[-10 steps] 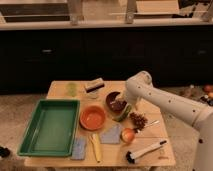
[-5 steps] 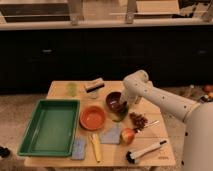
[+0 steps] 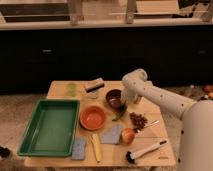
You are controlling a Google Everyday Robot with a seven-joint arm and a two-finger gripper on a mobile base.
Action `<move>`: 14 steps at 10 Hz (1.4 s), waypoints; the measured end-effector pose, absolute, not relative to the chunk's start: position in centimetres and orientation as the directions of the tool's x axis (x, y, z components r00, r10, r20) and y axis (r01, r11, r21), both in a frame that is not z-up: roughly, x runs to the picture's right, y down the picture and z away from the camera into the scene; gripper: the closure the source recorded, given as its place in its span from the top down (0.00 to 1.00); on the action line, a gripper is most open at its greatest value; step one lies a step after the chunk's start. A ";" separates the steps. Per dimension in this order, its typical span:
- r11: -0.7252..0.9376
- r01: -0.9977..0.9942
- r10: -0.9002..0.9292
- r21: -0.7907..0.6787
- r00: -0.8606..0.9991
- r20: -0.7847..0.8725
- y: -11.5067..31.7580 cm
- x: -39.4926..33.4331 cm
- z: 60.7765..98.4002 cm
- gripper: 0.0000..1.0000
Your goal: Stack bowls on top of each other
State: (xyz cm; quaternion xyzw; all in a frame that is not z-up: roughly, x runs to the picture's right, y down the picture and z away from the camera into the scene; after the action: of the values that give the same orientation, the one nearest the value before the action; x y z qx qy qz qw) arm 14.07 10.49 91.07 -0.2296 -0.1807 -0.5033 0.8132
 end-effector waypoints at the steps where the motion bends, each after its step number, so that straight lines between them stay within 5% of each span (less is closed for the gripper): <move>1: 0.385 0.902 -0.736 -0.194 0.427 0.526 10.4 14.0 90.8 0.00; 14: 0.414 0.909 -0.791 -0.057 0.390 0.471 6.3 12.6 86.0 0.00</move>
State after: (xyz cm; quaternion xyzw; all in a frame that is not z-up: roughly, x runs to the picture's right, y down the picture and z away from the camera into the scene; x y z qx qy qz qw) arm 12.58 6.26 86.03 -0.1548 -0.1896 -0.5188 0.8191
